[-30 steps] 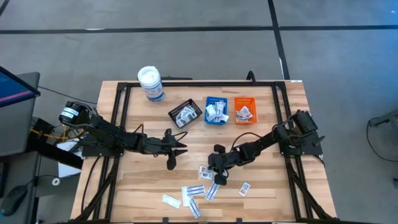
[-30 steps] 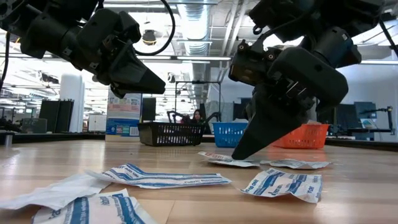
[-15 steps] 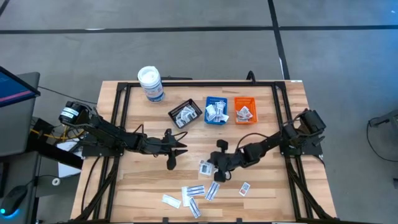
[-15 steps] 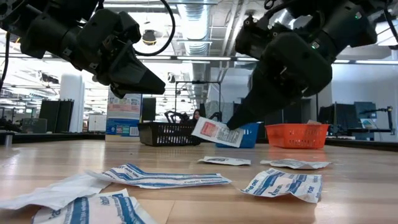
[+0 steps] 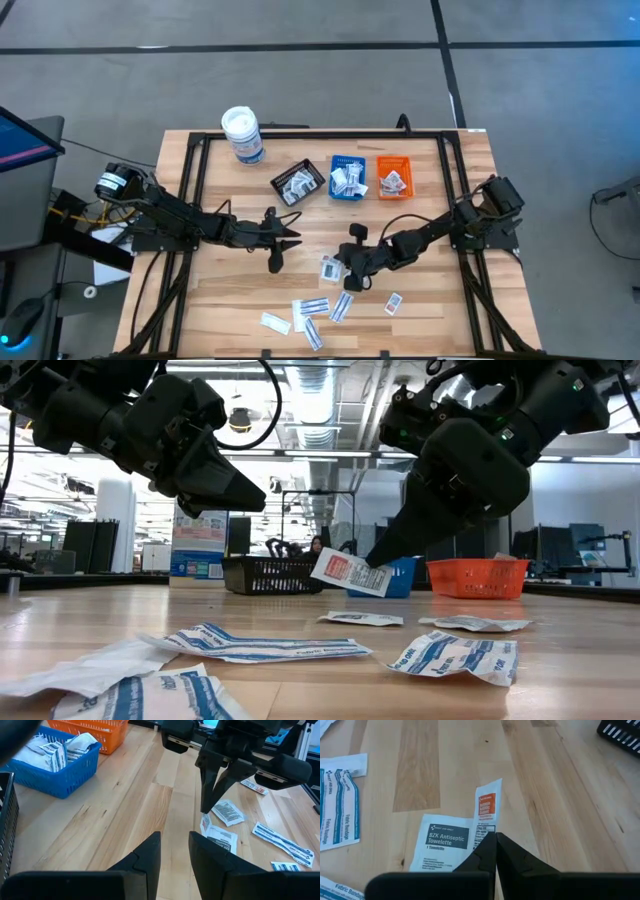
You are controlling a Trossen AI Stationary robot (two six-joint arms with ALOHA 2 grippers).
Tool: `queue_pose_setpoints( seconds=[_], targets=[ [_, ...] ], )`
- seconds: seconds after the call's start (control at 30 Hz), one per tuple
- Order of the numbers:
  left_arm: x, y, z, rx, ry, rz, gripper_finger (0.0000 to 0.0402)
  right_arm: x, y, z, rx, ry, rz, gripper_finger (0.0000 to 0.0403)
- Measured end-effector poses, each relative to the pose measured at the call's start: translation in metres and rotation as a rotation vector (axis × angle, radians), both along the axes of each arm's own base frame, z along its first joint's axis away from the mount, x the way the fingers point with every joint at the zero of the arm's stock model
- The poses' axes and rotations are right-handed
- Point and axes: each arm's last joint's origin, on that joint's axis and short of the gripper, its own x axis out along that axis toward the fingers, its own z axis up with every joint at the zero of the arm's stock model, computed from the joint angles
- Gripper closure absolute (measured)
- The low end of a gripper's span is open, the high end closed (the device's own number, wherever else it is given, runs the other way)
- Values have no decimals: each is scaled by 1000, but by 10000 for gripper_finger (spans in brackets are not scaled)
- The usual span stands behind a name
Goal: Pick & Place First Aid Supplies
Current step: Put the orange ointment pack into the orange bin, then put the black towelette pack into the black bin
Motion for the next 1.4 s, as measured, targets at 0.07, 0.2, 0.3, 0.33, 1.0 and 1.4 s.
queue_pose_setpoints(
  seconds=[0.07, 0.2, 0.3, 0.33, 1.0, 1.4],
  targets=[
    [0, 0, 0, 0, 0, 0, 301, 0, 0, 0, 0, -1, 0, 403],
    [0, 0, 0, 0, 0, 0, 301, 0, 0, 1, -8, 3, 4, 403],
    [0, 0, 0, 0, 0, 0, 301, -5, -4, 6, -23, 34, -2, 403],
    [0, 0, 0, 0, 0, 0, 301, -7, -6, 10, -35, 47, -11, 403],
    [0, 0, 0, -1, -3, 0, 301, -97, -136, 68, -315, 330, -794, 403],
    [0, 0, 0, -1, -3, 0, 301, -97, -168, 48, -238, 429, -908, 355]
  ],
)
